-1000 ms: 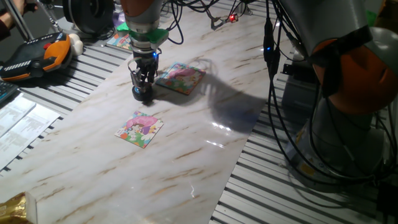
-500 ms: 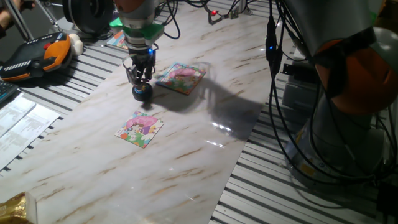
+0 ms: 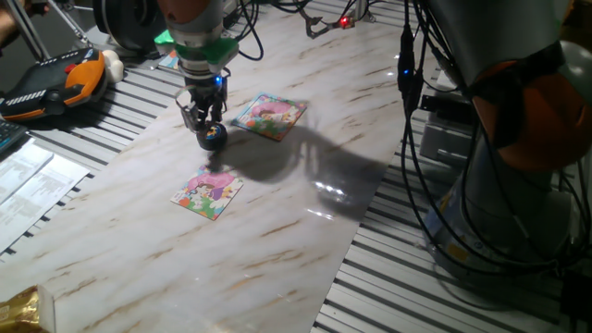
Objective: Assemble one piece of a puzzle
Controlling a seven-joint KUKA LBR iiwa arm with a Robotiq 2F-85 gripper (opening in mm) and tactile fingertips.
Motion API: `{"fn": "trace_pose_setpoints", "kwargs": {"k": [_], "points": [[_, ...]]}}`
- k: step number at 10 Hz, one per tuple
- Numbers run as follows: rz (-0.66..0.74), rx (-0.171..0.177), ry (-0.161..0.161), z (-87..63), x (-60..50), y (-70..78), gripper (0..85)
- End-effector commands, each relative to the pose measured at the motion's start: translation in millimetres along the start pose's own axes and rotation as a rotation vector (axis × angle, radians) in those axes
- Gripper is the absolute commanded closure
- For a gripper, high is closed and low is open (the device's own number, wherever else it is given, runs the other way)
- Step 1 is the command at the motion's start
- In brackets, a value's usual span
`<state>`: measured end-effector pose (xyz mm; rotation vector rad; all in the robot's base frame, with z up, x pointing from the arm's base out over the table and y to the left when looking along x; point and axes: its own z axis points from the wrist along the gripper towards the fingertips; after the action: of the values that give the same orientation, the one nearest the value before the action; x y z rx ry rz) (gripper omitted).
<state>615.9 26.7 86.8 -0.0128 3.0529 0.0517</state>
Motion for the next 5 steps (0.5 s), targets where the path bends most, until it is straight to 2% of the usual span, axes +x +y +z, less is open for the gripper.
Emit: {"fn": "trace_pose_setpoints", "kwargs": {"k": [1, 5], "points": [[0.005, 0.000, 0.000, -0.6, 1.3, 4.4, 28.7], [0.016, -0.003, -0.004, 3.4, 9.4, 19.9, 28.7]]}}
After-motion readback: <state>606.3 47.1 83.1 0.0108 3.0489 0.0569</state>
